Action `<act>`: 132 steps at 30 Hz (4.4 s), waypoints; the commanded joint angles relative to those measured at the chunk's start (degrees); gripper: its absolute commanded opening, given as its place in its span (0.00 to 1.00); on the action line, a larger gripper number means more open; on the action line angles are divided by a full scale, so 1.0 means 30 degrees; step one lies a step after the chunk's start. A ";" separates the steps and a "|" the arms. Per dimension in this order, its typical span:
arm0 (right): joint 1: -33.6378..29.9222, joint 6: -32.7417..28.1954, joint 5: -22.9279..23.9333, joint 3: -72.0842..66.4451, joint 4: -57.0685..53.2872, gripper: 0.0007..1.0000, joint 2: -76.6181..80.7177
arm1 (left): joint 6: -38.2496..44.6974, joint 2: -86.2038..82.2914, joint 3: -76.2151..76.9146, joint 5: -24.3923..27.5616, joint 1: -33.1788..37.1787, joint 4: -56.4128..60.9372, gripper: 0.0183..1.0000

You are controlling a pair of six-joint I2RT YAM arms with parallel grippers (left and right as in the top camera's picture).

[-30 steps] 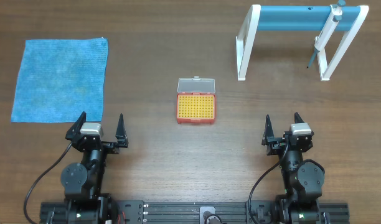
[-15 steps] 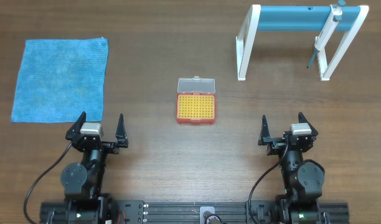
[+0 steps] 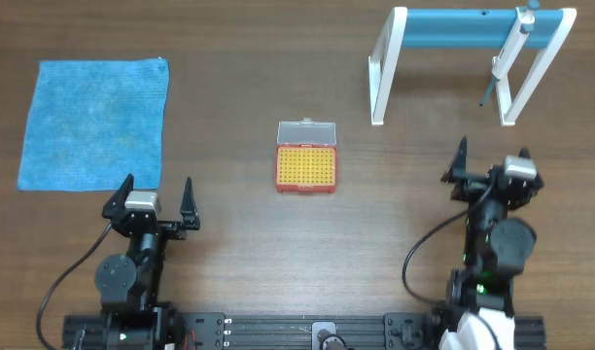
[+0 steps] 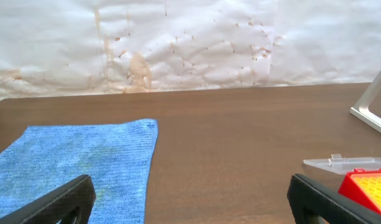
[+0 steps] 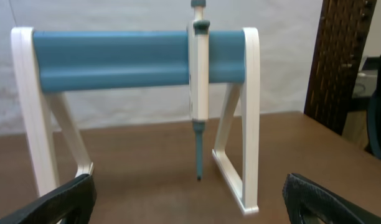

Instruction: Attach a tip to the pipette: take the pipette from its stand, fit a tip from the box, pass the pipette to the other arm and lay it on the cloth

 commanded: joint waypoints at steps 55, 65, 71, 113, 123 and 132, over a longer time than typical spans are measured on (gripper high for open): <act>-0.1217 -0.2135 -0.4415 1.1577 0.5952 0.08 1.8972 | -0.0299 -0.0109 -0.0044 -0.0131 0.0087 -0.0087 1.00; 0.3388 -0.1610 -0.6120 0.4728 0.8590 0.08 1.0535 | -0.0299 -0.0109 -0.0044 -0.0131 0.0087 -0.0087 1.00; 1.3333 -0.0342 -0.5340 0.3118 1.7318 0.08 1.4061 | -0.0299 -0.0109 -0.0044 -0.0131 0.0087 -0.0087 1.00; 1.3376 0.1311 -0.5931 0.6870 1.6888 0.08 2.4502 | -0.0299 -0.0109 -0.0044 -0.0131 0.0087 -0.0087 1.00; 1.3376 0.1319 -0.6426 0.6637 1.7311 0.08 2.5543 | -0.0299 -0.0109 -0.0044 -0.0131 0.0087 -0.0087 1.00; 1.3158 0.1319 -0.7847 0.7359 1.6509 0.08 1.7777 | -0.0299 -0.0109 -0.0044 -0.0131 0.0087 -0.0087 1.00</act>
